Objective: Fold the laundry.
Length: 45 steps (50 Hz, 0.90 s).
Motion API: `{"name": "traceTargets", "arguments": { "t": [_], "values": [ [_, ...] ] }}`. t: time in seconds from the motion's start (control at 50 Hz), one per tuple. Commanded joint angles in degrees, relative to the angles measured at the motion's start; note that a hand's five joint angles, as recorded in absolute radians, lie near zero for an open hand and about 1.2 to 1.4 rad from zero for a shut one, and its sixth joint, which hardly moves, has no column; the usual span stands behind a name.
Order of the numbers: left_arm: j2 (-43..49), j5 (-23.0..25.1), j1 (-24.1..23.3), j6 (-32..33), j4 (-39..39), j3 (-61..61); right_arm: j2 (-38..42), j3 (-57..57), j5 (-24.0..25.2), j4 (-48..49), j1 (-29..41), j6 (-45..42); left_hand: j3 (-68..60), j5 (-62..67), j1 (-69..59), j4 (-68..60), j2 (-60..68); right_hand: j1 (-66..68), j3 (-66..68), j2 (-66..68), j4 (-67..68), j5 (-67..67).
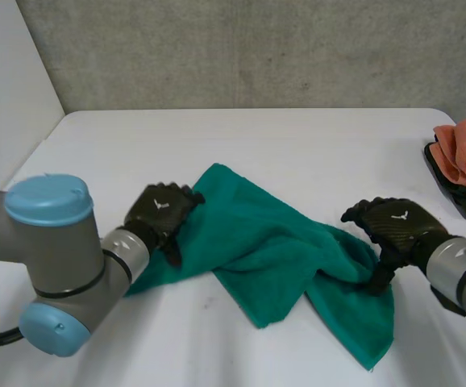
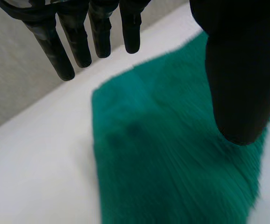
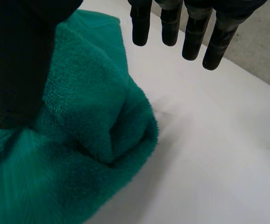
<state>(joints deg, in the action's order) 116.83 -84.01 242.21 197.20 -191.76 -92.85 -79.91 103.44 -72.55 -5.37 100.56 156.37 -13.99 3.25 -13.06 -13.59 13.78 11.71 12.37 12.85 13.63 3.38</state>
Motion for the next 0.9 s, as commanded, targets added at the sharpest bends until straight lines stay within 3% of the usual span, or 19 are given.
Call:
{"name": "traceTargets", "arguments": {
  "t": [0.02, 0.08, 0.1, 0.14, 0.16, 0.2, 0.3, 0.42, 0.52, 0.6, 0.68, 0.74, 0.9],
  "values": [
    [7.2, -0.6, -2.3, 0.6, -0.3, 2.8, 8.0, 1.0, -0.4, 7.9, 2.0, 5.8, -11.7, 12.4, -12.6, -12.1, 11.9, 2.9, 2.2, 1.7, 1.0, 1.2],
    [8.8, -0.8, -2.4, 0.6, -0.3, 4.4, 9.2, 1.1, -0.5, 11.3, 2.6, 6.1, -20.1, 20.8, -21.0, -20.5, 20.3, 18.7, 18.0, 17.5, 16.8, 17.0],
    [9.5, -1.0, -2.4, 0.6, -0.3, 5.4, 9.4, 1.1, -0.5, 12.1, 2.7, 6.1, -29.8, 30.5, -30.7, -30.2, 30.0, 21.7, 21.1, 20.6, 19.8, 20.1],
    [9.8, -1.2, -2.4, 0.6, -0.3, 6.2, 10.1, 0.9, -0.5, 13.4, 2.8, 5.9, -43.6, 44.3, -44.5, -44.0, 43.8, 39.5, 38.8, 38.4, 37.6, 37.8],
    [9.8, -1.4, -2.4, 0.6, -0.3, 6.8, 10.3, 0.8, -0.3, 13.6, 2.9, 6.0, -60.3, 61.1, -61.2, -60.7, 60.5, 49.2, 48.6, 48.1, 47.3, 47.6],
    [9.7, -1.4, -2.4, 0.9, -0.3, 7.2, 10.3, 0.4, -0.6, 13.9, 3.0, 5.8, -66.0, 66.7, -66.9, -66.4, 66.2, 68.2, 67.5, 67.0, 66.3, 66.5],
    [6.6, -3.0, -3.2, 1.6, -0.1, 6.6, 8.5, -1.0, -0.8, 14.2, 2.6, 5.1, -66.0, 66.7, -66.9, -66.4, 66.2, 68.3, 67.6, 67.1, 66.4, 66.6],
    [-9.1, -4.9, -4.6, 1.3, 0.6, 2.0, -3.6, -4.6, 0.2, 10.2, 2.1, 3.2, -66.0, 66.7, -66.9, -66.4, 66.2, 68.3, 67.6, 67.1, 66.4, 66.6],
    [-23.3, -4.8, -4.8, -0.1, 0.6, -1.9, -7.9, -10.2, 2.1, 3.4, 0.6, 1.6, -66.0, 66.7, -66.9, -66.4, 66.2, 68.3, 67.6, 67.1, 66.4, 66.6],
    [-28.6, -4.6, -4.8, -3.9, 0.8, -2.7, -8.2, -15.5, 3.5, 0.1, 0.6, 1.3, -66.0, 66.7, -66.9, -66.4, 66.2, 68.3, 67.6, 67.1, 66.4, 66.6],
    [-28.9, -4.6, -4.6, -7.6, 2.2, -2.7, -6.8, -21.3, 4.1, -1.5, 0.6, 1.5, -66.0, 66.7, -66.9, -66.4, 66.2, 68.3, 67.6, 67.1, 66.4, 66.6],
    [-28.1, -4.6, -4.4, -8.6, 2.5, -2.4, -1.1, -26.2, 4.1, -1.7, 1.2, 1.3, -66.0, 66.7, -66.9, -66.4, 66.2, 68.3, 67.6, 67.1, 66.4, 66.6],
    [-13.4, -4.6, -1.2, -8.5, 1.5, 1.4, 17.3, -42.2, 4.2, -3.9, 2.6, 1.1, -66.0, 66.7, -66.9, -66.4, 66.2, 68.3, 67.6, 67.1, 66.4, 66.6]
  ]
}}
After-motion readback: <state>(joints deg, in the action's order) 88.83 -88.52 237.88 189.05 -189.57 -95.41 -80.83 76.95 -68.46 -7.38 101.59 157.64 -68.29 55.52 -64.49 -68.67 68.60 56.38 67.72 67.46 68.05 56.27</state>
